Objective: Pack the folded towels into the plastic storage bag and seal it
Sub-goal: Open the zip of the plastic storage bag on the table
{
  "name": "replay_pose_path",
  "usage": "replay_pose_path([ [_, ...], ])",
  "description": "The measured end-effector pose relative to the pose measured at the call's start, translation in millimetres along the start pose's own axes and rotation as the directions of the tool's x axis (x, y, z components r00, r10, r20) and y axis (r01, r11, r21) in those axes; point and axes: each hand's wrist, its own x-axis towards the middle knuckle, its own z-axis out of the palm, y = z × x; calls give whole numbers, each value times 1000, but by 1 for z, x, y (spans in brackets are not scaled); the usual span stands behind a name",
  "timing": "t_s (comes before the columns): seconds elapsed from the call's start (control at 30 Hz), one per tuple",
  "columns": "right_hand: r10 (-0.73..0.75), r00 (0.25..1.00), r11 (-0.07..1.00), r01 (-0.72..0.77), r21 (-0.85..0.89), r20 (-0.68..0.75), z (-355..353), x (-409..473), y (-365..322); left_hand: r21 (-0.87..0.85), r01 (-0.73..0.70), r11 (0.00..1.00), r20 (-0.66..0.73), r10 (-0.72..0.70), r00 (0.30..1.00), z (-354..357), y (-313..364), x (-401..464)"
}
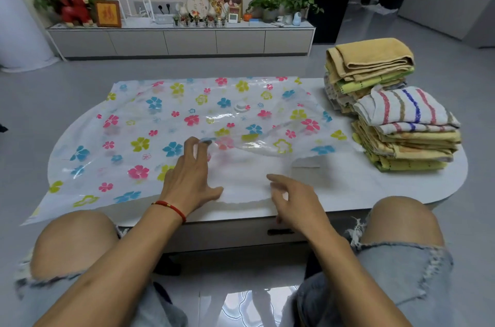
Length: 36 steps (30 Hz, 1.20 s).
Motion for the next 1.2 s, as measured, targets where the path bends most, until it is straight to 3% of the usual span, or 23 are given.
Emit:
replay_pose_path([
  [0.03,-144,987,974,127,-189,-77,-5,3,-1,51,-16,999,14,15,1000,0,1,-3],
  [0.1,-306,948,858,233,-458,-91,-23,10,-2,170,-39,985,24,35,999,-4,3,-6],
  [0.2,-233,966,735,249,-630,110,-41,22,8,338,-148,929,26,148,989,-5,14,-6],
  [0.33,-231,959,841,282,-461,164,-38,24,19,336,-408,849,111,395,912,10,57,8],
  [0.47,-189,982,936,187,-297,22,-31,19,30,373,-480,794,208,433,877,16,86,41],
  [0.6,64,996,975,-48,-217,67,-38,8,35,408,-435,803,136,418,898,4,83,64],
  [0.73,225,968,974,-222,-37,113,-44,6,34,367,-341,866,28,356,934,-15,71,82],
  [0.9,326,940,939,-334,82,96,-49,12,42,170,-174,970,-60,186,981,-49,49,99],
  [1.03,360,929,921,-368,129,81,-48,14,43,52,-113,992,14,113,994,-53,41,96],
  [1.1,219,975,975,-220,26,27,-42,12,39,-85,-192,978,60,198,978,-45,42,87],
  [1.13,63,998,996,-62,-68,-1,-35,10,33,-144,-230,963,93,244,965,-41,44,83],
  [1.2,-273,961,927,276,-254,45,-10,10,16,-172,-289,942,132,313,941,-34,47,74],
])
